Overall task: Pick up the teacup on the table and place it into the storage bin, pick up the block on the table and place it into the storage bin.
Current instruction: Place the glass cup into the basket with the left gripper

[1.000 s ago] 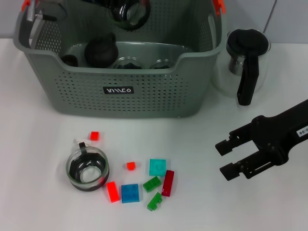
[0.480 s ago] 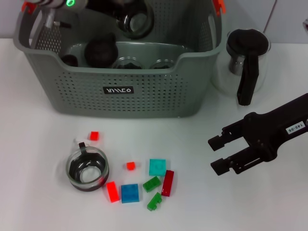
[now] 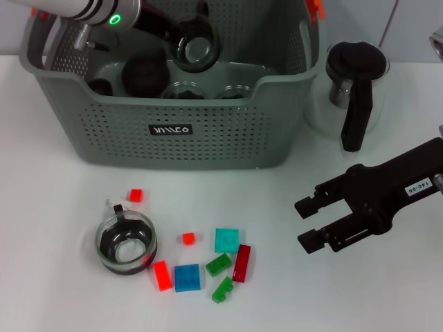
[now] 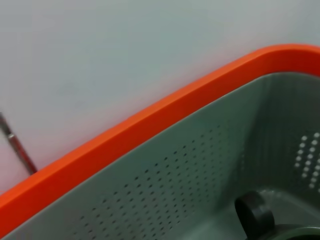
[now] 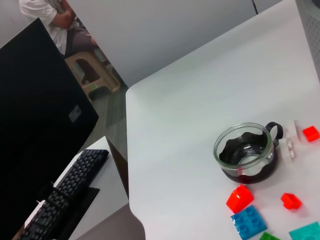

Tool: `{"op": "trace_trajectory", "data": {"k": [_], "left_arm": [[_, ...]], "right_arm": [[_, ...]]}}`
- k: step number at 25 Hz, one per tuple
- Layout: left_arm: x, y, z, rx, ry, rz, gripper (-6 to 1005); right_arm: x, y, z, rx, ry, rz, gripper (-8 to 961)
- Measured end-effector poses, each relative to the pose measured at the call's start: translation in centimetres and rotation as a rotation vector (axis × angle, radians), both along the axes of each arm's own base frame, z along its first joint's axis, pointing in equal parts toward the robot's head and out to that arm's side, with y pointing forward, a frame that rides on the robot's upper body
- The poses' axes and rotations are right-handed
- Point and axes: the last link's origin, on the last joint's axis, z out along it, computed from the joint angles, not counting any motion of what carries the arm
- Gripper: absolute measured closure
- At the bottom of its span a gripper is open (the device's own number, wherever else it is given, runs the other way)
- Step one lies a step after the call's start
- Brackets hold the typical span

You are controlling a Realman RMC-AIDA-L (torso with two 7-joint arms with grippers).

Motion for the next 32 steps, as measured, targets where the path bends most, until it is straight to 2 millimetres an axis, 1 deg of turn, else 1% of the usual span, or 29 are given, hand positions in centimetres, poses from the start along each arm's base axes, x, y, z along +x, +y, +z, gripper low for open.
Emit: {"op": "trace_trajectory", "data": {"k": [10,16,32], "left_arm": [[-0.5,-0.1,-0.2,0.006,0.058,0.044,921],[-0.5,-0.4,-0.9,-0.008,0.101,0.046,919],[-0.6,-1.0,-2.2,-0.04,0.14,0.033,914]], "right_arm": [[0.2,-0.2,-0.1,0.0,0.005,-0.007,193],[0.3,-0.2,-0.2,0.002,0.005,-0.013,193],[0.4,-0.1,-0.3,0.01,0.007,-0.008,194]]}}
